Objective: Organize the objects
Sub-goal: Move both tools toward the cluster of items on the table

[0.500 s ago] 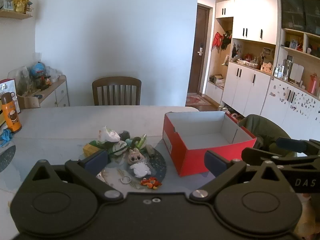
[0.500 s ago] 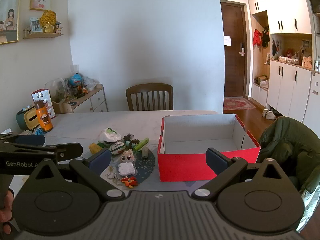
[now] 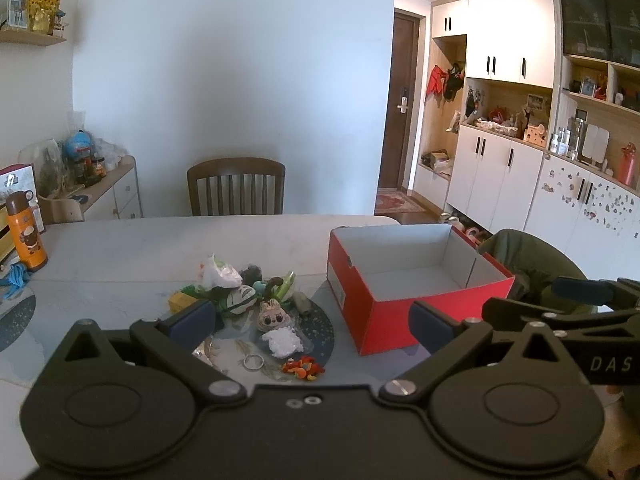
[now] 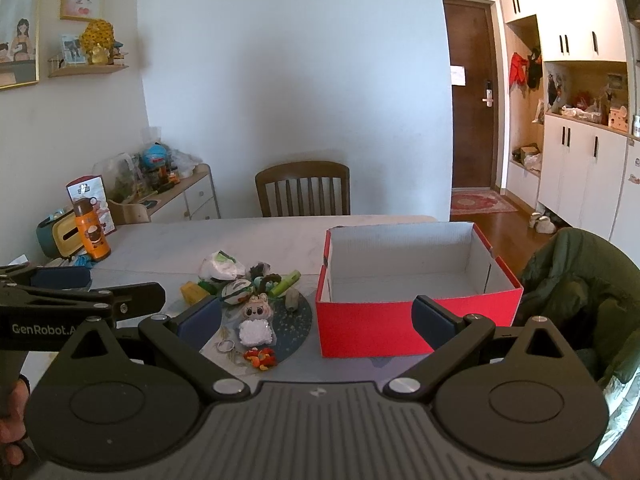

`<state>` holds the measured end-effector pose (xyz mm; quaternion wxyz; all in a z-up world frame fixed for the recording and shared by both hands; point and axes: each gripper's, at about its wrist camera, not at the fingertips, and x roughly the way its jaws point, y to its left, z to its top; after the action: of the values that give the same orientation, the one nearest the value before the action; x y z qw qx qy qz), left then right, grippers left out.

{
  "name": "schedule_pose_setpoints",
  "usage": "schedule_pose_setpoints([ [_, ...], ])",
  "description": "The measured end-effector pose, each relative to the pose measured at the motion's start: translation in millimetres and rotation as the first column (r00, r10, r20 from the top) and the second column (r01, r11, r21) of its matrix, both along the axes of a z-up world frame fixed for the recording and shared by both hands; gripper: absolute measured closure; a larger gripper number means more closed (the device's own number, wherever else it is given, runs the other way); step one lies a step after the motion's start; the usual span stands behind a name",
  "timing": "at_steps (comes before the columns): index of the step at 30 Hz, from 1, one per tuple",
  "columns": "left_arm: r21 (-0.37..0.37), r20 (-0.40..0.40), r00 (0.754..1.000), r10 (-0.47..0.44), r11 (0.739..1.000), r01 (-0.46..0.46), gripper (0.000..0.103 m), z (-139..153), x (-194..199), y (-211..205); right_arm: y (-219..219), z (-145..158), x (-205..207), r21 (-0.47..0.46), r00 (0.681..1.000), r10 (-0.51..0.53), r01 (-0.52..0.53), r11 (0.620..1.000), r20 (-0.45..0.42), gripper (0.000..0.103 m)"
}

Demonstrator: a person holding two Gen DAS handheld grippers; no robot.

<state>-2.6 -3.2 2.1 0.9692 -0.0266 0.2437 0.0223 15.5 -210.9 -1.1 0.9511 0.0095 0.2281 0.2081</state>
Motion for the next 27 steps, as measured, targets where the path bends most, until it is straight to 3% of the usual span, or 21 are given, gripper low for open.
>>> schedule_pose_setpoints([
  [13, 0.008, 0.021, 1.000, 0.021, 1.000, -0.021, 0.001, 2.0, 0.3, 0.3, 5.2, 1.6, 5.5, 0.005, 1.000, 0.027, -0.027, 1.000, 0.011, 0.001],
  [20, -0.033, -0.015, 0.999, 0.036, 0.999, -0.036, 0.001, -7.1, 15.6, 21.9, 26.2, -7.4, 18.8, -0.029, 0.999, 0.047, -0.047, 0.998, -0.006, 0.001],
  [27, -0.008, -0.074, 0.995, 0.065, 0.998, -0.065, 0.001, -31.3, 45.0, 58.4, 59.8, -25.6, 46.3, -0.055, 0.996, 0.067, -0.070, 0.996, -0.059, 0.001],
])
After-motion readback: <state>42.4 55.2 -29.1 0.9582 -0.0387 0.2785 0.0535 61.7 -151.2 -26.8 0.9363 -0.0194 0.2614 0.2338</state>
